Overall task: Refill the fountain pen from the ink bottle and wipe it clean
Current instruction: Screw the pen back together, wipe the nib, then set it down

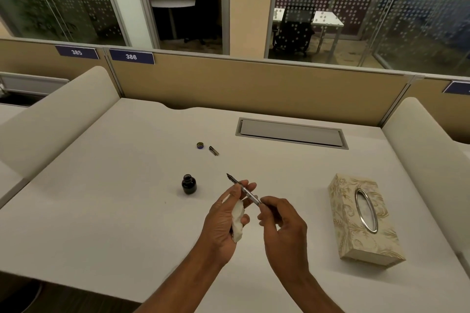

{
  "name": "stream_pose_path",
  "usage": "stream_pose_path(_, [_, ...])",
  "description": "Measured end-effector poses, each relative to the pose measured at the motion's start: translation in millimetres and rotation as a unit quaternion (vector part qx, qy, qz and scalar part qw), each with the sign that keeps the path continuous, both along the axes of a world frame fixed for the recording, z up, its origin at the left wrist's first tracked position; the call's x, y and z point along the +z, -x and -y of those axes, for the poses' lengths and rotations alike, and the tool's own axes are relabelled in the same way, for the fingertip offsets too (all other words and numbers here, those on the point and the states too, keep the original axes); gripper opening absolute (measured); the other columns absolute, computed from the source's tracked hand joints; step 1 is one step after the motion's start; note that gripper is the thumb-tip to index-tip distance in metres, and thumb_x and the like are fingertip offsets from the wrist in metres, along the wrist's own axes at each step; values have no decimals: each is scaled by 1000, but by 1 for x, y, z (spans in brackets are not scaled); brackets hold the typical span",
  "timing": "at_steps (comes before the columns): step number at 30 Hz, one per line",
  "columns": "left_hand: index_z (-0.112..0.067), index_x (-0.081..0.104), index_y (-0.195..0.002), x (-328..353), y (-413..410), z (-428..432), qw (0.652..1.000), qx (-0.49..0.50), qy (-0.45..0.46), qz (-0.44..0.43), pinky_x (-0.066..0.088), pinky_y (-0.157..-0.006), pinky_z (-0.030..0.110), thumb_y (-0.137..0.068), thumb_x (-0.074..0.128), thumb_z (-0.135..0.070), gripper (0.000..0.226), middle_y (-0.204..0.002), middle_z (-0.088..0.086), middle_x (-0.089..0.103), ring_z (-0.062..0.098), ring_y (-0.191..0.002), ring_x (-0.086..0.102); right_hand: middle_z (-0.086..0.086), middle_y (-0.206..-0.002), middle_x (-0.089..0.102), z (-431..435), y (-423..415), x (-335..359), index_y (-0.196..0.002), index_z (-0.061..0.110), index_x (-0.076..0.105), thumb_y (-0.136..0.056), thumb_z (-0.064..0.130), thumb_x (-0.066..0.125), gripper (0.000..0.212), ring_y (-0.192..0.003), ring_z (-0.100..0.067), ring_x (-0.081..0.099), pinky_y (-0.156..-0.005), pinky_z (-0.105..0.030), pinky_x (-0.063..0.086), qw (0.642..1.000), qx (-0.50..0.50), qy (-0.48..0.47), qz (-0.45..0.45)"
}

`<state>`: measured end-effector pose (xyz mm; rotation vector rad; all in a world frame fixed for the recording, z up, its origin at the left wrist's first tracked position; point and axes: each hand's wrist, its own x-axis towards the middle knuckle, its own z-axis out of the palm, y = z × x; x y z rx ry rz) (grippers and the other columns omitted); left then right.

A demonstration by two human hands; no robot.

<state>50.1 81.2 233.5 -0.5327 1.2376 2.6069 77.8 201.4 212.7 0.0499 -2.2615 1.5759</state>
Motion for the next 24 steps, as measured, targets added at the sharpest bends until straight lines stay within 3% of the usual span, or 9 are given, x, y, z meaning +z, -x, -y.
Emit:
stream_pose_path(3, [-15,66,-114,4,-1,0,1000,-7,-8,5,25,-57,27,-103,49,-23,22,-130,12,69,21,-101,65,10,-89,71,4,0,5,-100,18,71,-96,5,63,16,-75,-16,70,-65,-30,61,999,-4,33,15])
stream_pose_path(8, [-15,68,-113,6,-5,1,999,-11,-47,10,28,-59,25,-102,51,-23,22,-125,9,71,17,-97,68,15,-91,69,8,-4,13,-95,24,70,-89,6,73,19,-88,-13,68,-76,-20,56,1000,3,5,-1])
stream_pose_path(14, [-16,67,-120,5,-7,3,995,-12,-94,14,34,-64,25,-101,53,-24,25,-128,7,72,19,-107,66,8,-82,73,16,-1,17,-92,29,70,-95,13,68,17,-77,-17,72,-70,-26,59,997,-23,70,26])
stream_pose_path(16, [-16,66,-123,3,-6,5,995,-14,-100,8,44,-86,30,-102,52,-24,27,-129,6,72,20,-116,65,12,-91,72,18,-3,20,-97,25,70,-92,10,70,16,-89,-13,71,-75,-21,58,998,-23,58,12])
stream_pose_path(18, [-13,65,-125,2,-5,5,994,-13,-105,3,40,-109,39,-103,50,-23,28,-126,7,74,23,-120,64,14,-95,70,19,-5,20,-98,24,69,-89,5,72,21,-93,-8,69,-78,-13,55,999,-29,38,-8])
stream_pose_path(21, [-7,67,-117,5,-6,6,991,-3,-133,0,48,-103,40,-105,45,-17,27,-116,10,76,27,-114,66,12,-91,72,20,-3,18,-95,30,68,-91,8,71,22,-85,-10,71,-75,-16,57,998,-44,49,11])
stream_pose_path(24, [-5,66,-122,3,-7,8,990,-3,-143,8,49,-101,38,-106,45,-17,29,-126,15,72,28,-119,65,7,-82,72,20,-2,16,-92,34,66,-95,13,67,21,-71,-15,71,-66,-21,59,997,-44,61,31])
